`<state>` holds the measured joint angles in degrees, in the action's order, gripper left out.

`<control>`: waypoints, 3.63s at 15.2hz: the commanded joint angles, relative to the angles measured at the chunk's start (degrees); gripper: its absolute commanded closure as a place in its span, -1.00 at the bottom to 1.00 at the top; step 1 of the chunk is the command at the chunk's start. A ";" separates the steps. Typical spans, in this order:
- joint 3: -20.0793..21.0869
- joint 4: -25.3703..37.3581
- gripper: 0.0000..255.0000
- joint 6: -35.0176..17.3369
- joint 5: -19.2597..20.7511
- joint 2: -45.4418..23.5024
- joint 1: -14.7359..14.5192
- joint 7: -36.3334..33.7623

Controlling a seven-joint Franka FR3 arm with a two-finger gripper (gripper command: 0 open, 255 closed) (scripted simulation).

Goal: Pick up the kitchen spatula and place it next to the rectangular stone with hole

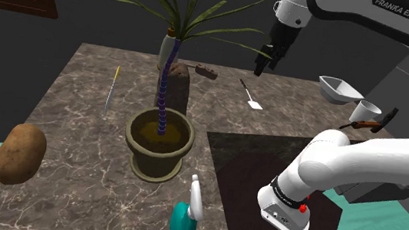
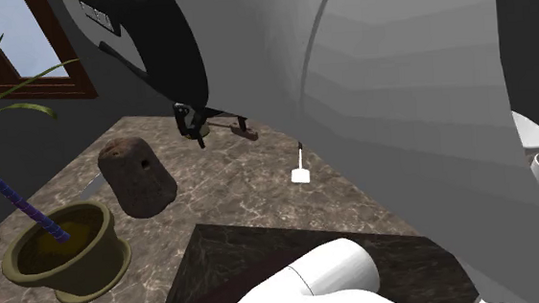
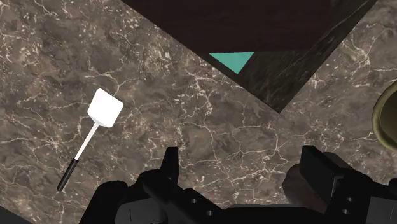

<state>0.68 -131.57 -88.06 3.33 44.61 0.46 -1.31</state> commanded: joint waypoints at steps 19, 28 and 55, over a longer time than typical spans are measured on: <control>-12.78 -3.47 -1.00 -27.61 3.83 -21.97 9.81 -1.95; -19.30 1.11 -1.00 -38.84 0.40 -37.13 13.26 -0.72; -21.83 3.11 1.00 -48.78 -5.92 -49.53 15.40 2.69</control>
<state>-21.14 -128.46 -136.85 -2.59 -4.92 15.86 1.37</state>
